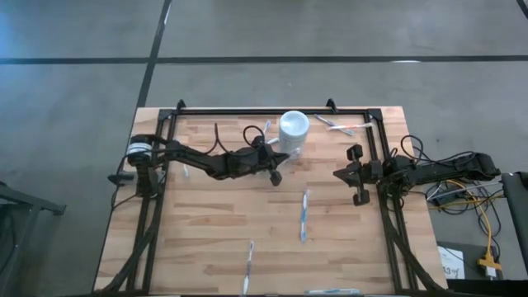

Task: Pick & Place toothbrushing station
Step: Put the violet toothbrush into the transparent organizer

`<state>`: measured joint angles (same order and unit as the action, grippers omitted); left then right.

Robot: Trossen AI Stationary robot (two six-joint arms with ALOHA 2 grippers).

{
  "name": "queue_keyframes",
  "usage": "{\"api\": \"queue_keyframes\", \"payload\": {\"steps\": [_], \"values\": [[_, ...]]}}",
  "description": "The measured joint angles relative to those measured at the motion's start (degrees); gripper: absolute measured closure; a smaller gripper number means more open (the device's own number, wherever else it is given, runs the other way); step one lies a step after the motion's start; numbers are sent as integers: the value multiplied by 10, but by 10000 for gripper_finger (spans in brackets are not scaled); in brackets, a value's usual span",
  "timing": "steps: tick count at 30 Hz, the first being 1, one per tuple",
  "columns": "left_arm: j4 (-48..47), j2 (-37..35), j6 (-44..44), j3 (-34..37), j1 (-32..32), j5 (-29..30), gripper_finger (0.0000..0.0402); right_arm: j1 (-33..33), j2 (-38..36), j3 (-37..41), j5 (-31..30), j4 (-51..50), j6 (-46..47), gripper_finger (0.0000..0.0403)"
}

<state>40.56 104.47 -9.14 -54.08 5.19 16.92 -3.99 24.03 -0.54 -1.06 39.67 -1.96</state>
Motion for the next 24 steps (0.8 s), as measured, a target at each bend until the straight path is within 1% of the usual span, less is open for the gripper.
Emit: {"api": "queue_keyframes", "payload": {"steps": [7, 19, 21, 24], "values": [[-5, 0, -8, 0, 1, -1, 380, 0, 0, 0, 0, 0, 0, 394], [-4, 0, -9, 0, 0, -16, 375, 0, 1, 0, 0, 0, 7, 394], [-4, 0, -13, 0, 1, -25, 368, 0, 1, 0, 0, 0, 7, 394], [-3, 0, -17, 0, 1, -35, 341, 0, 1, 0, 0, 0, 9, 394]]}}
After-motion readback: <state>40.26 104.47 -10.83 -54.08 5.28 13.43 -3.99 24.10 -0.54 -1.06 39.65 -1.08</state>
